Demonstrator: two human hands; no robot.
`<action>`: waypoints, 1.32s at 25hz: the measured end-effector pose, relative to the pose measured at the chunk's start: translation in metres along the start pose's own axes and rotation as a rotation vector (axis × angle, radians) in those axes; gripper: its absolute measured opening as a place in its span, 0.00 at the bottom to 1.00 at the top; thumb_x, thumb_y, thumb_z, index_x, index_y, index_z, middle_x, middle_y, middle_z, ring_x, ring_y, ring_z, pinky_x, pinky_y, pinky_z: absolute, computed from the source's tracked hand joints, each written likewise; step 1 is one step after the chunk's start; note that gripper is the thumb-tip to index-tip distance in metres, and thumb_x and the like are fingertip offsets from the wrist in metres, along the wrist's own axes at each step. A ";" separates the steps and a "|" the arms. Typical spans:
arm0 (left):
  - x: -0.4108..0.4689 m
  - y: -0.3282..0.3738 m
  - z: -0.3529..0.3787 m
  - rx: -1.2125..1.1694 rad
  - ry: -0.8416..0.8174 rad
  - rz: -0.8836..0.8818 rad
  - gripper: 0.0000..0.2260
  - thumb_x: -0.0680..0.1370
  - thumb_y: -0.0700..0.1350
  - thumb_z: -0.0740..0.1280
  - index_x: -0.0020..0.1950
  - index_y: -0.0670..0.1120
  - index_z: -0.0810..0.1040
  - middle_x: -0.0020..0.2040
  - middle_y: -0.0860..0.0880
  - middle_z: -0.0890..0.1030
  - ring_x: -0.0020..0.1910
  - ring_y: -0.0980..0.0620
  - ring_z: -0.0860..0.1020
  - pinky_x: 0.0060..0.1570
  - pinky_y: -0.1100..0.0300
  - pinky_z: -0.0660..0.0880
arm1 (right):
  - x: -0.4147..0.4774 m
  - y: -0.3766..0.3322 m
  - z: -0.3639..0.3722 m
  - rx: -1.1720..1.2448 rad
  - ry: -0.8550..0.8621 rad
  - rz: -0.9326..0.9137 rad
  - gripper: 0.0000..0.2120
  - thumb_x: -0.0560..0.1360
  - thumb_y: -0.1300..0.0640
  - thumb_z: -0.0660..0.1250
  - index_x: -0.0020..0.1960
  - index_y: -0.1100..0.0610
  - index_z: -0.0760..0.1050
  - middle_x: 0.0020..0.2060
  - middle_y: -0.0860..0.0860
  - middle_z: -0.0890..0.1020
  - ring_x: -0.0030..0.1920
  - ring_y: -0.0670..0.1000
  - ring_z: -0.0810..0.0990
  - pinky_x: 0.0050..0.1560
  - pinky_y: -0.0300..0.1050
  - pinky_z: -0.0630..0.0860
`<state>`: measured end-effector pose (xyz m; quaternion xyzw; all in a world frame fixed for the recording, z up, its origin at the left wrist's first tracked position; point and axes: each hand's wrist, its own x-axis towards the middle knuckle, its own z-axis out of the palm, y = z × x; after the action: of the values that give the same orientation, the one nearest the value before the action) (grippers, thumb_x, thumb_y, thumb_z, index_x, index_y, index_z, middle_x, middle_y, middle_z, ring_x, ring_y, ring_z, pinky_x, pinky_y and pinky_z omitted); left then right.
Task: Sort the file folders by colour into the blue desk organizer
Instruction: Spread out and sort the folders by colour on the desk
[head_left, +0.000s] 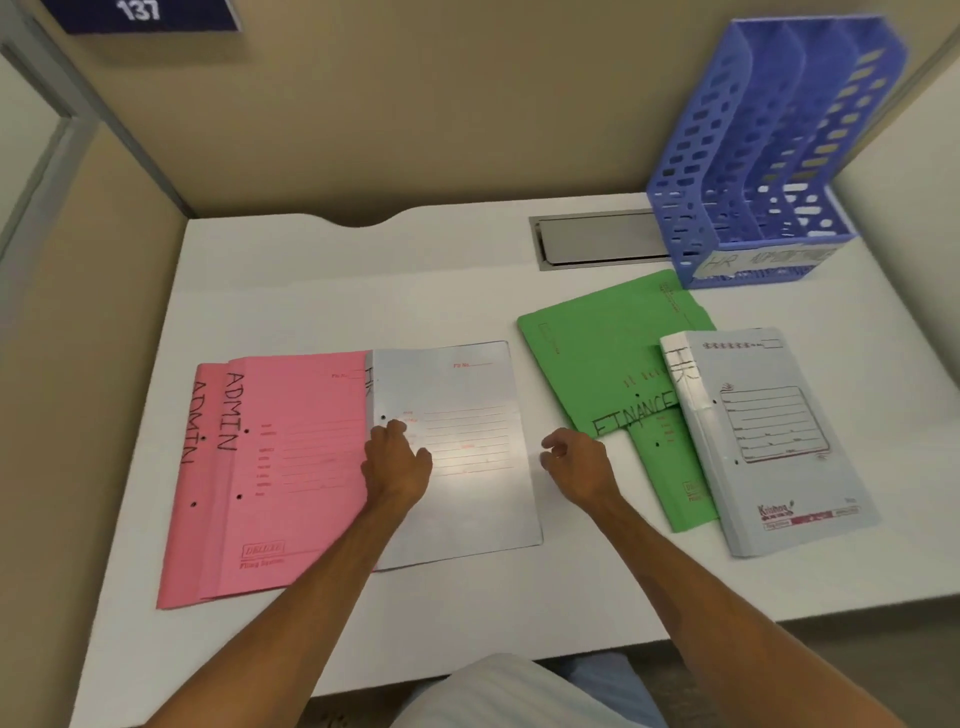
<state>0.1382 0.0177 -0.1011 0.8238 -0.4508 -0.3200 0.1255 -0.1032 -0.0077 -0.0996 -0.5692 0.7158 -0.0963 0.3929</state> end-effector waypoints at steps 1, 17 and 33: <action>-0.003 0.013 0.007 -0.014 -0.034 0.035 0.19 0.77 0.42 0.66 0.67 0.41 0.69 0.65 0.41 0.70 0.63 0.41 0.71 0.63 0.47 0.69 | 0.000 0.006 -0.010 -0.018 0.024 -0.017 0.10 0.75 0.58 0.70 0.55 0.58 0.81 0.50 0.54 0.84 0.49 0.52 0.81 0.52 0.45 0.78; -0.073 0.196 0.152 -0.004 -0.156 0.215 0.12 0.78 0.45 0.66 0.60 0.45 0.76 0.63 0.46 0.72 0.62 0.46 0.73 0.61 0.51 0.68 | 0.037 0.159 -0.150 -0.579 0.104 0.040 0.35 0.75 0.50 0.67 0.74 0.58 0.53 0.64 0.60 0.69 0.64 0.60 0.71 0.56 0.60 0.77; -0.101 0.316 0.195 -1.015 -0.634 -0.217 0.20 0.81 0.53 0.62 0.73 0.51 0.67 0.59 0.41 0.80 0.52 0.43 0.79 0.52 0.49 0.77 | 0.019 0.132 -0.206 -0.644 0.177 -0.274 0.36 0.78 0.52 0.64 0.78 0.61 0.52 0.62 0.57 0.76 0.52 0.57 0.81 0.42 0.52 0.76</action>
<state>-0.2350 -0.0604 -0.0514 0.5668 -0.1708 -0.7358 0.3288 -0.3406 -0.0440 -0.0467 -0.7440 0.6576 0.0334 0.1134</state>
